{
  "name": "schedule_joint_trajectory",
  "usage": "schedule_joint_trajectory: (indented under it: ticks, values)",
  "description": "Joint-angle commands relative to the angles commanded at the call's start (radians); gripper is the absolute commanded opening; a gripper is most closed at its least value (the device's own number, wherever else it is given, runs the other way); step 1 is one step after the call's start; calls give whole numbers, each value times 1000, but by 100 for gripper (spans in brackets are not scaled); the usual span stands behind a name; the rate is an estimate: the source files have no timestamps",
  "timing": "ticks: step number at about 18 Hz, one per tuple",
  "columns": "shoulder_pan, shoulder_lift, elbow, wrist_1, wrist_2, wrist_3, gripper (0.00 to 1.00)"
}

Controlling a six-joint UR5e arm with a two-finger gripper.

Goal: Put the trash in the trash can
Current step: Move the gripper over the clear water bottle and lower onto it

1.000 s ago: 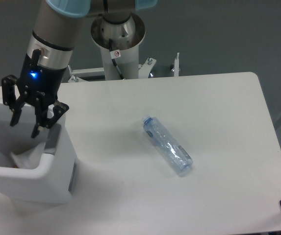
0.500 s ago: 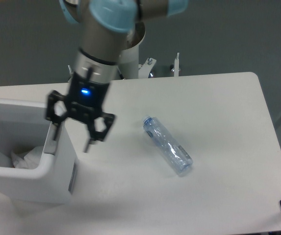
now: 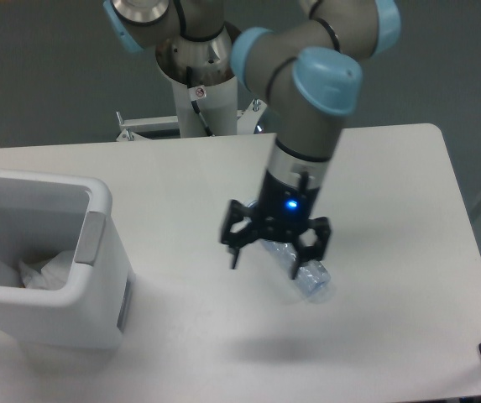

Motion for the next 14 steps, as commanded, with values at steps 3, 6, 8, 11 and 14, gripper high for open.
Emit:
schedule_joint_trajectory:
  ticks: [3,6,8,11,14]
  values:
    - [23,-34,-11,-3,6,5,100]
    - [28,-48,-11,-44,38,3,100]
    - [28,-55,-6,-67,67,3,100]
    - [19,-69,-11,-92,141,3,100]
    - [5,-81,-11,-91,190,-4,100]
